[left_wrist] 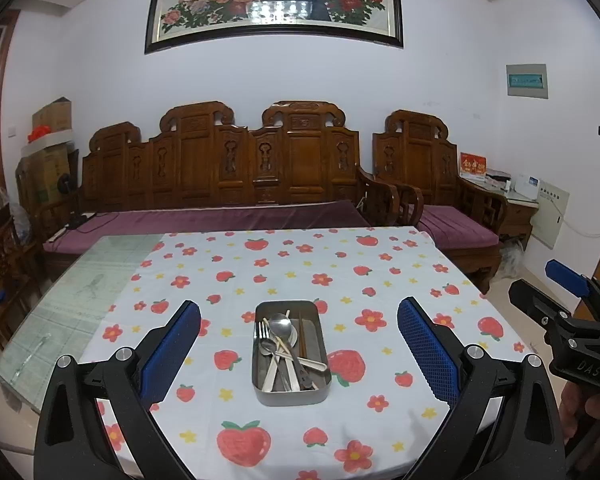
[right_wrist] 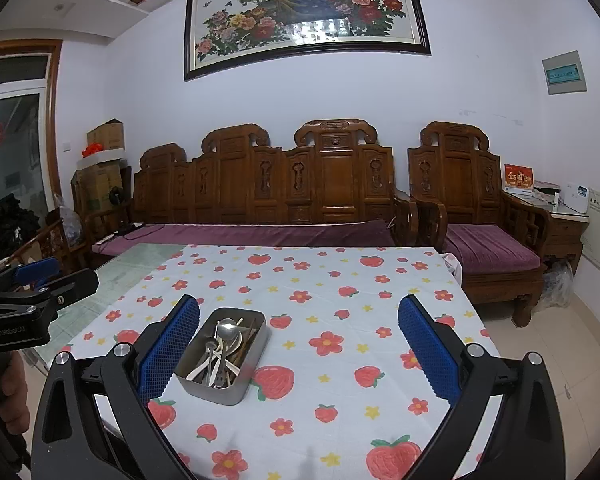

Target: Organize utensils

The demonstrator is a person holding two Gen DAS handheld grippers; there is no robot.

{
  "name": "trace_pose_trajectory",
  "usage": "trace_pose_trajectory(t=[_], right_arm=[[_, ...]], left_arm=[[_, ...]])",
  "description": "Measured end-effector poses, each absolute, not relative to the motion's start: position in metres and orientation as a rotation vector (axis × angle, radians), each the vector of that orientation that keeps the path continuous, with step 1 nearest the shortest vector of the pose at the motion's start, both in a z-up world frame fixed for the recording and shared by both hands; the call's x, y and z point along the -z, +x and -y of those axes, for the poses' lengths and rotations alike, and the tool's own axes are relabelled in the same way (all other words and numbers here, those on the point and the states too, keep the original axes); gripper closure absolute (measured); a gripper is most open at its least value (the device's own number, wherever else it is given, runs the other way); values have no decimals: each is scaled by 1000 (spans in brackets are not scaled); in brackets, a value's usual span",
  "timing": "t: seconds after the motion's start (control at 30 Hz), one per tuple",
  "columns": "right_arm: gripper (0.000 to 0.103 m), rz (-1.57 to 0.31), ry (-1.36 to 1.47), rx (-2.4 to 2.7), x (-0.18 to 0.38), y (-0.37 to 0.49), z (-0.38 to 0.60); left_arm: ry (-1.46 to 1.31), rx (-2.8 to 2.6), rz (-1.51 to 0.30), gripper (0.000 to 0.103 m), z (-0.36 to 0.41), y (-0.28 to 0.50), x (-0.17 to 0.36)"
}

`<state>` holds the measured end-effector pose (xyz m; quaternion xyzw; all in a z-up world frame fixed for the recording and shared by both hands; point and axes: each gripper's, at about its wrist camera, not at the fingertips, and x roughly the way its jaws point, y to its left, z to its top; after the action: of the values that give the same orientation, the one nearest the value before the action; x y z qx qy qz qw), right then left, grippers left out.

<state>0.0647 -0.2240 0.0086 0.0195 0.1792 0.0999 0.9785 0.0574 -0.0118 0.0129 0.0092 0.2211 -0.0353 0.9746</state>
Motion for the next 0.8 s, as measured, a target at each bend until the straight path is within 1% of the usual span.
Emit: trace_pose_trajectory(t=[0.8], right_arm=[[3, -358, 38, -203, -9, 64, 224]], left_arm=[[18, 71, -445, 8, 13, 57, -13]])
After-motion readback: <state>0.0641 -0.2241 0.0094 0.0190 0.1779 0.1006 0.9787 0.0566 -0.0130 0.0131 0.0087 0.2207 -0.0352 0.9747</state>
